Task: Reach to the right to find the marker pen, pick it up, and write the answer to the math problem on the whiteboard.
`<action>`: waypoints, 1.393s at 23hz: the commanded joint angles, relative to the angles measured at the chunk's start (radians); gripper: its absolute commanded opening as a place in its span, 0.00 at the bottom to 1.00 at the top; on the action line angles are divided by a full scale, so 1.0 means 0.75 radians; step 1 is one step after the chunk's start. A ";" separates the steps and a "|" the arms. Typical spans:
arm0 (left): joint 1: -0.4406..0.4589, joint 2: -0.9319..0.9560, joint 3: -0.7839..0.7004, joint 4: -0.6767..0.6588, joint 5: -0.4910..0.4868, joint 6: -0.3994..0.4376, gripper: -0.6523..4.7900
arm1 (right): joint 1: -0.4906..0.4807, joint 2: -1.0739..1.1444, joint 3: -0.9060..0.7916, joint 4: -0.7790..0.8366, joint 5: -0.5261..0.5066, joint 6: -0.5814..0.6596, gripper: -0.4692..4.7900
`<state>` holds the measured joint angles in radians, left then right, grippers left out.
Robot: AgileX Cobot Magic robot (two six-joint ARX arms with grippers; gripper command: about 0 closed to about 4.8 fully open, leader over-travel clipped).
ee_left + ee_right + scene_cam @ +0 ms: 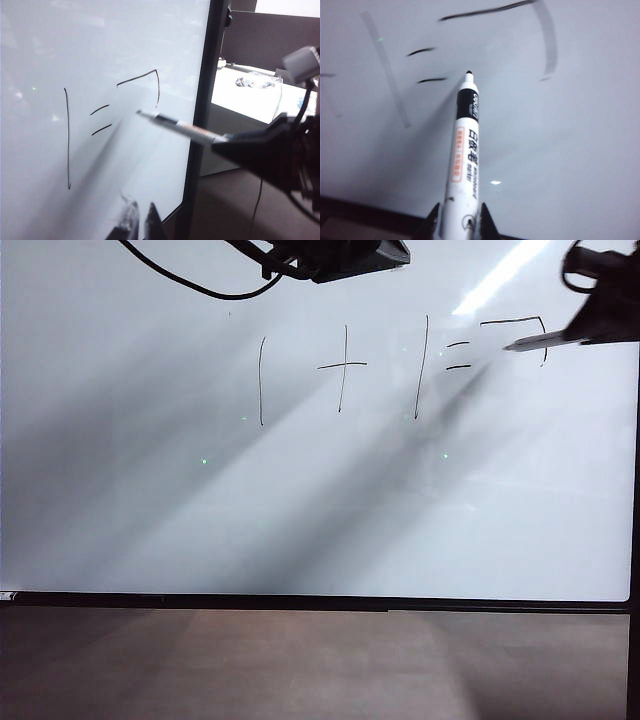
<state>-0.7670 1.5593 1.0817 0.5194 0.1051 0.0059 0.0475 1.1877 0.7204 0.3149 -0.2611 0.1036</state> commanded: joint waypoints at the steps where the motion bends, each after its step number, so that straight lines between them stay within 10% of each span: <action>1: 0.002 -0.006 0.003 0.014 0.006 -0.004 0.17 | 0.023 0.023 0.004 0.021 -0.006 -0.004 0.08; 32: 0.002 -0.006 0.003 0.012 0.006 -0.004 0.17 | 0.031 0.146 0.008 0.186 0.016 0.001 0.08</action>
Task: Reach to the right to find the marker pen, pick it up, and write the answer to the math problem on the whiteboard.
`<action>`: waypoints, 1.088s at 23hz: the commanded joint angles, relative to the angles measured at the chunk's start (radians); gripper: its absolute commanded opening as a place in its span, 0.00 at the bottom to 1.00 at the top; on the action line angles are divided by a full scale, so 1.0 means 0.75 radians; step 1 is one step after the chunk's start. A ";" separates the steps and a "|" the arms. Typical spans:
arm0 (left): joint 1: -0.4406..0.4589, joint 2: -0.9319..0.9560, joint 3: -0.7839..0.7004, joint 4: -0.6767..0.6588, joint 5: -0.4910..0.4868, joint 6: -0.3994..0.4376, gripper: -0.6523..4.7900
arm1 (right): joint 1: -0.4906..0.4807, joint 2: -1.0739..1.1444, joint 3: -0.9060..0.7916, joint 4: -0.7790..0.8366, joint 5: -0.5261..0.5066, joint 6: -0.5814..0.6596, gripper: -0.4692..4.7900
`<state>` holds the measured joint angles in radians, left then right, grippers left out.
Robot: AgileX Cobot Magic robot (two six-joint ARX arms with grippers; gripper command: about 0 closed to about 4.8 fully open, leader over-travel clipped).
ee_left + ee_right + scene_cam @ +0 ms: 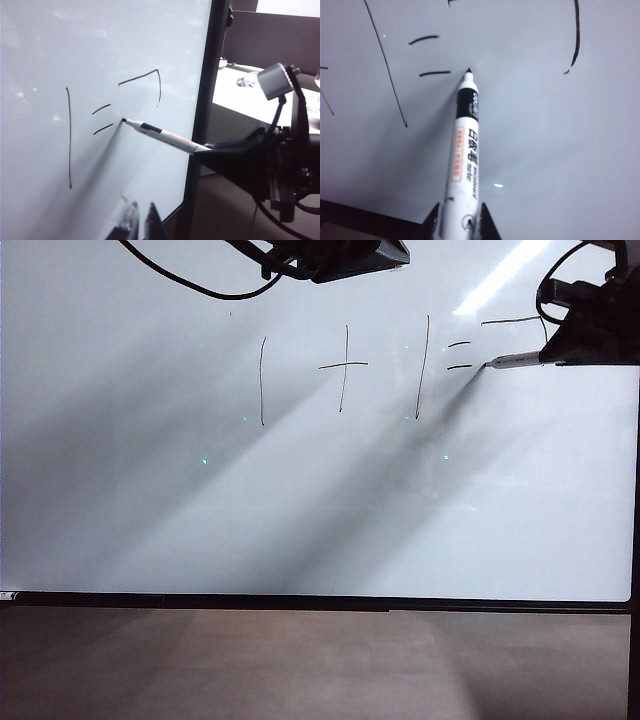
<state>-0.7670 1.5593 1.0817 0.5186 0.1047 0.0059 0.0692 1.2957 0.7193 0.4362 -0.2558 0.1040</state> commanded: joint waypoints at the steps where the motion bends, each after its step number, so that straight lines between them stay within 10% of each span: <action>1: 0.002 -0.006 0.003 0.013 0.007 -0.004 0.17 | 0.002 0.002 0.010 0.024 0.025 0.000 0.08; 25: 0.002 -0.006 0.003 -0.014 0.006 -0.004 0.17 | -0.220 -0.101 -0.003 -0.058 -0.107 -0.002 0.08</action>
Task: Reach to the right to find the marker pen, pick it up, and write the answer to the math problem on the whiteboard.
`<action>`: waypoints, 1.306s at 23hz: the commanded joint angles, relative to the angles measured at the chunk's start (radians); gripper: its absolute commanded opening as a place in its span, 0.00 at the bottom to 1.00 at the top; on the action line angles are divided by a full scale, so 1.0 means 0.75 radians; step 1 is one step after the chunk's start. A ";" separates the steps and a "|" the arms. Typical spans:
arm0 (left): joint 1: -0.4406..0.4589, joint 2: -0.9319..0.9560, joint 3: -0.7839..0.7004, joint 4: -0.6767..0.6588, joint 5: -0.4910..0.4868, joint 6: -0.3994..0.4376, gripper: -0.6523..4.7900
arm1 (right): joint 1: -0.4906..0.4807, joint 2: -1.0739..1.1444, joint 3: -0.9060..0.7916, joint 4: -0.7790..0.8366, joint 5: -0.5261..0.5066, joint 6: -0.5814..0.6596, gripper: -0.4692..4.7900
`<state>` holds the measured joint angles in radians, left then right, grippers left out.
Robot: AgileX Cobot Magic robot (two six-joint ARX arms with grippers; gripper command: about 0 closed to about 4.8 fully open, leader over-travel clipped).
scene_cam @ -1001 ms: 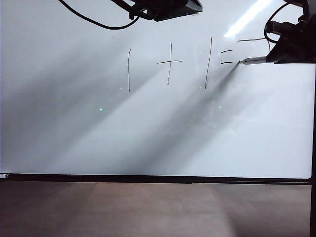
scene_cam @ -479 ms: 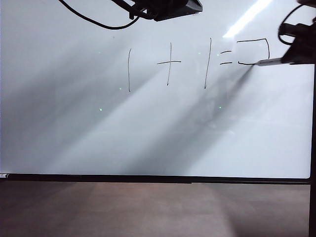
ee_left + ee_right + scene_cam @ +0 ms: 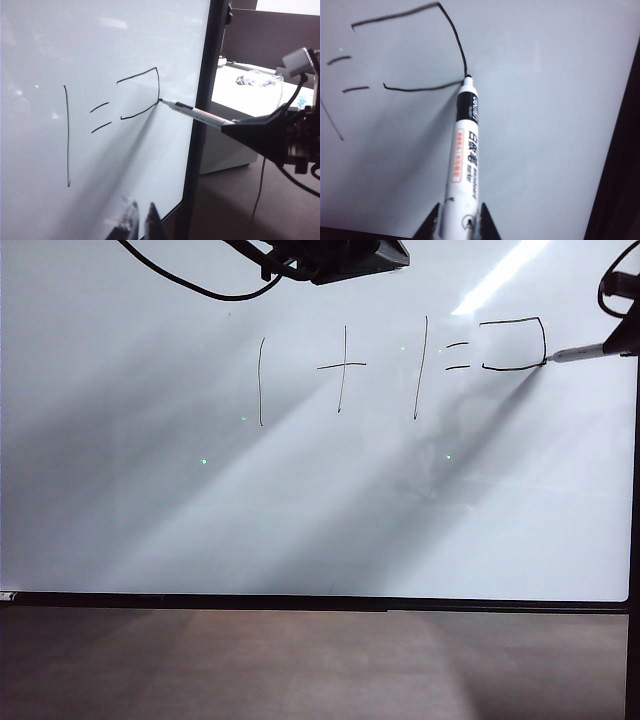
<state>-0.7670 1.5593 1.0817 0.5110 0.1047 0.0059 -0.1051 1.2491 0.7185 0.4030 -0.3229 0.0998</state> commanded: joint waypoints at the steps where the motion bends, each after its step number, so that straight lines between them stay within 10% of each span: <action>1: 0.002 -0.006 0.003 -0.004 0.007 -0.004 0.17 | 0.022 -0.057 -0.014 -0.013 -0.017 0.004 0.08; 11: 0.002 -0.006 0.003 -0.012 0.007 -0.004 0.17 | 0.227 -0.039 -0.028 0.023 0.049 0.007 0.08; 30: 0.002 -0.006 0.003 -0.023 0.007 -0.004 0.17 | 0.234 0.030 -0.021 0.109 0.108 0.032 0.08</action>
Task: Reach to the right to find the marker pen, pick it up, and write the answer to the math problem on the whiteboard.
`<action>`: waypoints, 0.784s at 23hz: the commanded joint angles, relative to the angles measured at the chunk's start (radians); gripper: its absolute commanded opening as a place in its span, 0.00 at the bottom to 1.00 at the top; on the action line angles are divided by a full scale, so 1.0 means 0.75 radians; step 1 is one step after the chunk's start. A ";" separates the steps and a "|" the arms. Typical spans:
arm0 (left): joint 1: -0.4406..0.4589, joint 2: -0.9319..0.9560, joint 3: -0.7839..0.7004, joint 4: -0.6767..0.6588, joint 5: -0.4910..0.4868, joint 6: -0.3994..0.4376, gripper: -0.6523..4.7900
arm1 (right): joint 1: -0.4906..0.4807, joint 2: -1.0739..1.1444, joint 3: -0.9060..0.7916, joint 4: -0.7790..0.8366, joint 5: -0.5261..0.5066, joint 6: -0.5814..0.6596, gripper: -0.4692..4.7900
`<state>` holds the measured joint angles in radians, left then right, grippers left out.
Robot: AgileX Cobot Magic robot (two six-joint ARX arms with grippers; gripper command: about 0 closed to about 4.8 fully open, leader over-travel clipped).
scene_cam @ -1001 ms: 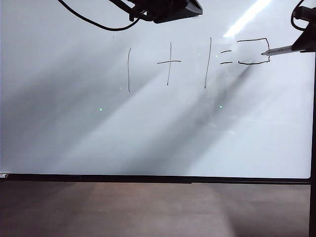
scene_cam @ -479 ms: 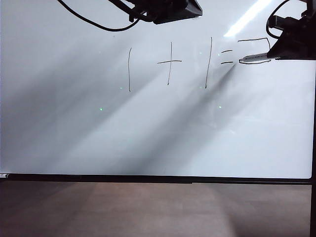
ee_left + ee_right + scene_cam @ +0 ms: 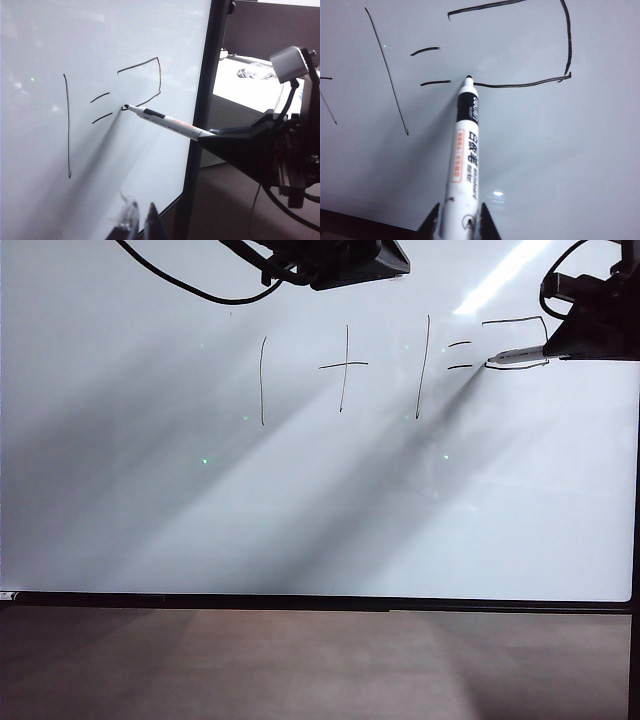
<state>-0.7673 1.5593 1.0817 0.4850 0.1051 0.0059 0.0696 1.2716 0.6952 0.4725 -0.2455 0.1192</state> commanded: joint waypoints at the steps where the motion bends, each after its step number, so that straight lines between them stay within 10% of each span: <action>1: 0.002 -0.006 0.003 0.011 0.006 -0.004 0.17 | 0.002 0.008 0.010 0.015 0.003 0.006 0.08; 18: 0.002 -0.006 0.003 0.011 0.006 -0.004 0.17 | 0.002 0.038 0.011 0.085 -0.026 0.011 0.08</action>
<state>-0.7670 1.5593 1.0817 0.4824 0.1051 0.0059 0.0692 1.3033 0.6949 0.5060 -0.2592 0.1230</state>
